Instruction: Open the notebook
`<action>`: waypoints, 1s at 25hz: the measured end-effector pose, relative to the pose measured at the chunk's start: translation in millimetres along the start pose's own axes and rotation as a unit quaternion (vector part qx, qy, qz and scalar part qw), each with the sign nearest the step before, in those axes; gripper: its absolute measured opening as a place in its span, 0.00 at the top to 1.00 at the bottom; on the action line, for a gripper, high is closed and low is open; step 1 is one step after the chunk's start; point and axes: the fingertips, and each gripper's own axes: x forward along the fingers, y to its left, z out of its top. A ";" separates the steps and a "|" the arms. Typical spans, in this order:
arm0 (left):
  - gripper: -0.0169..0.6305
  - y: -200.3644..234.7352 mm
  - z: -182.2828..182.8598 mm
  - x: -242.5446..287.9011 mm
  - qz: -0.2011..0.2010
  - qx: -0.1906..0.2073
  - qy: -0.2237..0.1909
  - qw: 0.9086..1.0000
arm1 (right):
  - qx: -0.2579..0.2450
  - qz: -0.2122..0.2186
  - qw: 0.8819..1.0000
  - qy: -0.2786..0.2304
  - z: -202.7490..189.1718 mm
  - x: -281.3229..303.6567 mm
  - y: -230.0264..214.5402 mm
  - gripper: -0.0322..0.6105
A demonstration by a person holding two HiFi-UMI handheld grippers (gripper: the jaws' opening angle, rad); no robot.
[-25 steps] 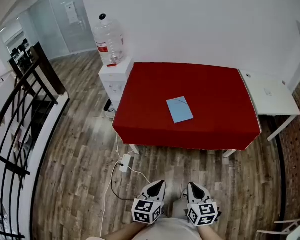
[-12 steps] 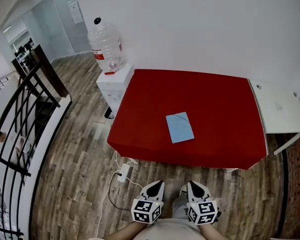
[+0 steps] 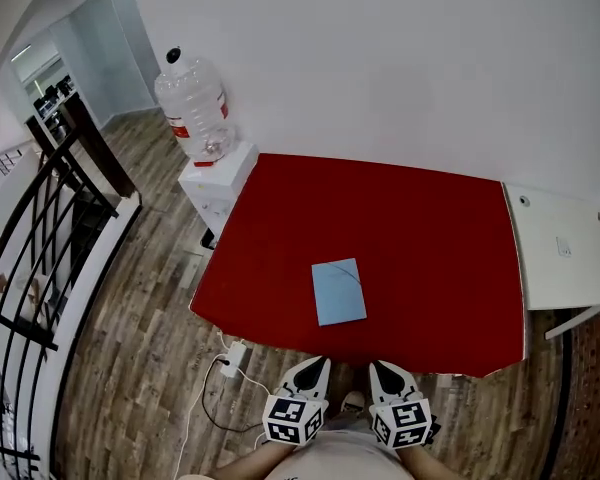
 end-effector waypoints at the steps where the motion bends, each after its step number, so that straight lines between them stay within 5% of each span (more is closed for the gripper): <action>1: 0.96 1.3 3.4 5.4 0.003 0.002 0.000 1.000 | 0.001 0.004 1.000 0.001 2.4 5.3 -4.3 0.94; 25: 0.96 32.9 34.5 67.3 -0.023 0.044 0.028 0.998 | 0.026 0.000 1.000 0.013 31.5 75.4 -29.7 0.94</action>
